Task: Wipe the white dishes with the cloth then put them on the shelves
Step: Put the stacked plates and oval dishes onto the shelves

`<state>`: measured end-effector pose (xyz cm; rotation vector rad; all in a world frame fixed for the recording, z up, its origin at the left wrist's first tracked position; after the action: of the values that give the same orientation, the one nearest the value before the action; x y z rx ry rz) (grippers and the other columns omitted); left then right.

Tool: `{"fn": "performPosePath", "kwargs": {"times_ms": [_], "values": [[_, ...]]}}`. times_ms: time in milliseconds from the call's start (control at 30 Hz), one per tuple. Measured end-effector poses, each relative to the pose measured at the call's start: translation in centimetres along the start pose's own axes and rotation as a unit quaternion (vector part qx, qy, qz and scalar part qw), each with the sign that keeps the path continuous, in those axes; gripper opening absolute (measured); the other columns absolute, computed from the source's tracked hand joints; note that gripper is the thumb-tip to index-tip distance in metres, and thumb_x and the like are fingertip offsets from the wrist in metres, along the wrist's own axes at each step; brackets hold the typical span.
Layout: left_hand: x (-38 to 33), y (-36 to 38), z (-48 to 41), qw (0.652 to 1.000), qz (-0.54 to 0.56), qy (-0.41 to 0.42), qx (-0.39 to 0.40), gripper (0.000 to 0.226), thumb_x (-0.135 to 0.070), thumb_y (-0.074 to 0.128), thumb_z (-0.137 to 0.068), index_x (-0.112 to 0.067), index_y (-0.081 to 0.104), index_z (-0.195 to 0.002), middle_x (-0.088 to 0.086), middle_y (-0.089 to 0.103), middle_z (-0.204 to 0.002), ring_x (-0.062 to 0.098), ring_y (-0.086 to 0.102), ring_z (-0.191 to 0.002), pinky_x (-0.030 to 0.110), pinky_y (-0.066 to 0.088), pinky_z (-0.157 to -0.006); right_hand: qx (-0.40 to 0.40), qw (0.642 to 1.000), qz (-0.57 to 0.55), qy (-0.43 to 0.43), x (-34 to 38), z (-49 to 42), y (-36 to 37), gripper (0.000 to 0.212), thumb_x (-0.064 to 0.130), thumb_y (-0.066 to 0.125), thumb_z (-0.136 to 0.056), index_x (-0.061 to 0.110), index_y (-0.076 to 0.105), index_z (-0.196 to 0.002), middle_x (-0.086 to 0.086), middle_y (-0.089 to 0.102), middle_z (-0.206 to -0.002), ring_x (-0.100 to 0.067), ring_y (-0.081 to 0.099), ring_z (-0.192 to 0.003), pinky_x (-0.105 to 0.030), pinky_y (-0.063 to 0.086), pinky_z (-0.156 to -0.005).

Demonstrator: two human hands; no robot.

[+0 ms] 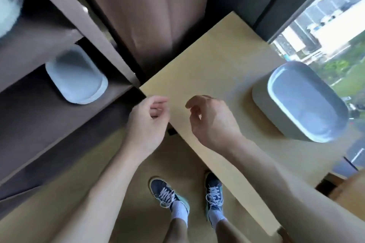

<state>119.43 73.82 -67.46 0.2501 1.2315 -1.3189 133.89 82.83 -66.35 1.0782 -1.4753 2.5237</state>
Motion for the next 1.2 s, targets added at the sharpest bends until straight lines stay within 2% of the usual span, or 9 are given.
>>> {"fn": "performPosePath", "kwargs": {"times_ms": [200,367,467,533,600,733,833,1033,1200], "values": [[-12.2,12.2,-1.1,0.990,-0.005,0.098,0.100,0.017,-0.024,0.063,-0.098,-0.033,0.068,-0.112,-0.016,0.069,-0.100,-0.003,0.066,-0.090,0.020,0.056,-0.082,-0.210,0.972,-0.037,0.098,-10.6,5.9,-12.3,0.020,0.010,0.059,-0.091,0.023,0.074,-0.096,0.009,0.064,-0.093,-0.012,0.057,-0.086,-0.025,0.040,-0.072],[-15.4,21.0,-3.3,0.977,-0.124,0.082,0.151,0.045,-0.029,0.069,-0.093,-0.022,0.057,-0.136,-0.003,0.061,-0.125,0.017,0.062,-0.111,0.035,0.052,-0.097,-0.291,0.905,-0.017,0.309,-21.4,10.6,-15.7,0.033,0.022,0.062,-0.092,0.021,0.058,-0.125,-0.003,0.047,-0.123,-0.023,0.043,-0.120,-0.032,0.034,-0.096],[-15.3,22.9,-4.7,0.970,-0.162,0.086,0.156,0.033,-0.028,0.072,-0.089,-0.019,0.064,-0.120,0.000,0.068,-0.115,0.024,0.063,-0.109,0.033,0.049,-0.086,-0.294,0.884,-0.032,0.362,-23.7,11.6,-14.2,0.059,0.028,0.064,-0.094,0.023,0.039,-0.147,-0.006,0.041,-0.135,-0.024,0.042,-0.124,-0.038,0.035,-0.105],[-15.2,23.4,-5.1,0.968,-0.174,0.082,0.159,0.025,-0.026,0.073,-0.087,-0.012,0.068,-0.107,0.003,0.072,-0.104,0.029,0.066,-0.099,0.036,0.052,-0.078,-0.281,0.865,-0.113,0.401,-25.1,12.1,-12.6,0.062,0.031,0.061,-0.097,0.020,0.034,-0.152,-0.005,0.037,-0.141,-0.005,0.043,-0.119,-0.026,0.036,-0.095],[-15.2,23.6,-5.3,0.968,-0.173,0.079,0.164,0.023,-0.024,0.074,-0.087,-0.009,0.070,-0.104,0.005,0.074,-0.099,0.030,0.067,-0.094,0.040,0.055,-0.081,-0.273,0.843,-0.187,0.424,-26.2,12.3,-11.2,0.040,0.030,0.058,-0.098,0.012,0.052,-0.134,-0.009,0.046,-0.134,0.020,0.042,-0.094,-0.013,0.031,-0.072],[-15.1,23.6,-5.2,0.973,-0.165,0.069,0.148,0.017,-0.020,0.074,-0.085,-0.005,0.065,-0.087,-0.001,0.058,-0.074,0.025,0.051,-0.071,0.032,0.040,-0.062,-0.303,0.785,-0.305,0.446,-26.0,12.0,-9.6,0.015,0.020,0.052,-0.096,0.011,0.060,-0.087,-0.018,0.063,-0.110,-0.015,0.051,-0.069,-0.027,0.034,-0.058],[-15.1,23.7,-4.9,0.978,-0.154,0.064,0.127,0.017,-0.018,0.072,-0.084,-0.003,0.064,-0.084,0.001,0.056,-0.073,0.025,0.046,-0.068,0.031,0.036,-0.059,-0.318,0.774,-0.302,0.457,-25.6,11.8,-9.7,0.017,0.016,0.049,-0.095,0.012,0.053,-0.079,-0.014,0.058,-0.099,-0.016,0.043,-0.059,-0.028,0.031,-0.054],[-15.0,23.8,-4.4,0.986,-0.122,0.063,0.098,0.030,-0.012,0.068,-0.082,-0.017,0.044,-0.063,-0.004,0.041,-0.061,0.020,0.033,-0.059,0.021,0.025,-0.041,-0.309,0.785,-0.271,0.464,-25.2,11.9,-10.3,0.020,0.013,0.047,-0.096,0.006,0.056,-0.079,-0.018,0.064,-0.105,-0.017,0.041,-0.061,-0.028,0.026,-0.050],[-15.1,23.5,-3.6,0.990,-0.096,0.059,0.079,0.028,-0.012,0.066,-0.084,-0.017,0.047,-0.065,-0.006,0.044,-0.060,0.019,0.036,-0.057,0.024,0.030,-0.046,-0.341,0.767,-0.306,0.449,-24.7,12.1,-10.7,0.021,0.012,0.049,-0.093,0.013,0.048,-0.073,-0.020,0.064,-0.106,-0.024,0.046,-0.083,-0.029,0.034,-0.071]]}}
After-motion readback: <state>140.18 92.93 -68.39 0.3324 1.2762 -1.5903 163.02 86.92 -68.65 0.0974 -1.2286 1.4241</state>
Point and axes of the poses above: each hand's wrist, its own z-axis away from the middle knuckle, its own y-axis out of the palm, x = y × z, the point moved 6 cm from there along -z, towards the middle knuckle
